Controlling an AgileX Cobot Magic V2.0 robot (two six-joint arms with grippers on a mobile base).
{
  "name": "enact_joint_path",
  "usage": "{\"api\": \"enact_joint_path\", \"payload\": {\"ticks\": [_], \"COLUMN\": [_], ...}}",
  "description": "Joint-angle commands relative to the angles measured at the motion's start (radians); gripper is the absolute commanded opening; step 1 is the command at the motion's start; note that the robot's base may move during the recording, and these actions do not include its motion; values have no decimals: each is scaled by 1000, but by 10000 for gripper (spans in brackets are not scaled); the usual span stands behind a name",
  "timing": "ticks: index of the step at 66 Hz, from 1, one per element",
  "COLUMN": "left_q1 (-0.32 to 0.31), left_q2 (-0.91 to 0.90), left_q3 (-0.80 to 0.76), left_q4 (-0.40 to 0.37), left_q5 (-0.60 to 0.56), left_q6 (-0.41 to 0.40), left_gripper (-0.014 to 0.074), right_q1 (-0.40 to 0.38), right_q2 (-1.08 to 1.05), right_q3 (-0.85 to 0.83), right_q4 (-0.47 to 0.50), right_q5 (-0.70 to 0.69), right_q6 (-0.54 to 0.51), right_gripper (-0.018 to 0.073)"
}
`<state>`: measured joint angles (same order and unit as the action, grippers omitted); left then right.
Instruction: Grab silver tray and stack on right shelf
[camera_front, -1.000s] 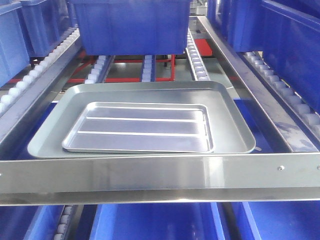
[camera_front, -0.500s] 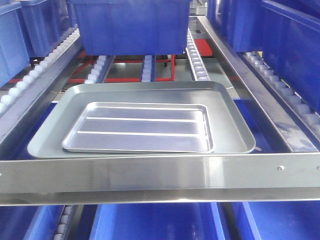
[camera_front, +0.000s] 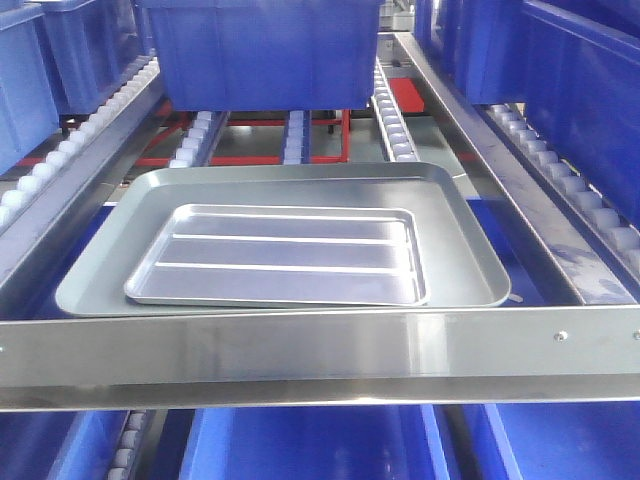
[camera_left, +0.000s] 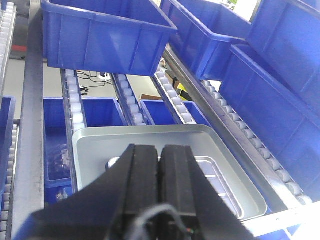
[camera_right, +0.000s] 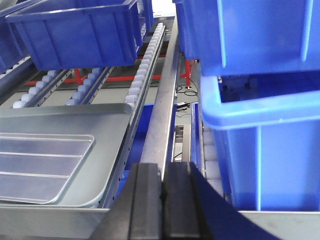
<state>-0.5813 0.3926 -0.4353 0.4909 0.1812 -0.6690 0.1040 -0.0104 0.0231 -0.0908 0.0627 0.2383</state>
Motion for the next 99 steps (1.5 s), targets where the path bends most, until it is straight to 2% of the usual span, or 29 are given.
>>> {"api": "enact_joint_path", "payload": {"ticks": [1,38,46,54,71,99], "left_q1": [-7,-7,-7,-7,-7,-7], "left_q2": [5,5,5,5,5,5], "left_q3": [-30,-30,-30,-30,-30,-30], "left_q4": [11,11,11,11,11,11], "left_q5": [-81,-81,-81,-81,-81,-81], "left_q6": [-5,-5,-5,-5,-5,-5], "left_gripper": [-93,-93,-93,-93,-93,-93], "right_q1": [-5,-5,-5,-5,-75,-78], "right_q2": [-18,-18,-18,-18,-18,-18], "right_q3": [10,7,7,7,7,7], "right_q4": [-1,-1,4,52,53,53], "right_q5": [-164,-113,-123,-122,-130,-133], "right_q6": [-13,-14,-81,-157,-157,-157], "right_gripper": [57,57,57,57,57,57]}}
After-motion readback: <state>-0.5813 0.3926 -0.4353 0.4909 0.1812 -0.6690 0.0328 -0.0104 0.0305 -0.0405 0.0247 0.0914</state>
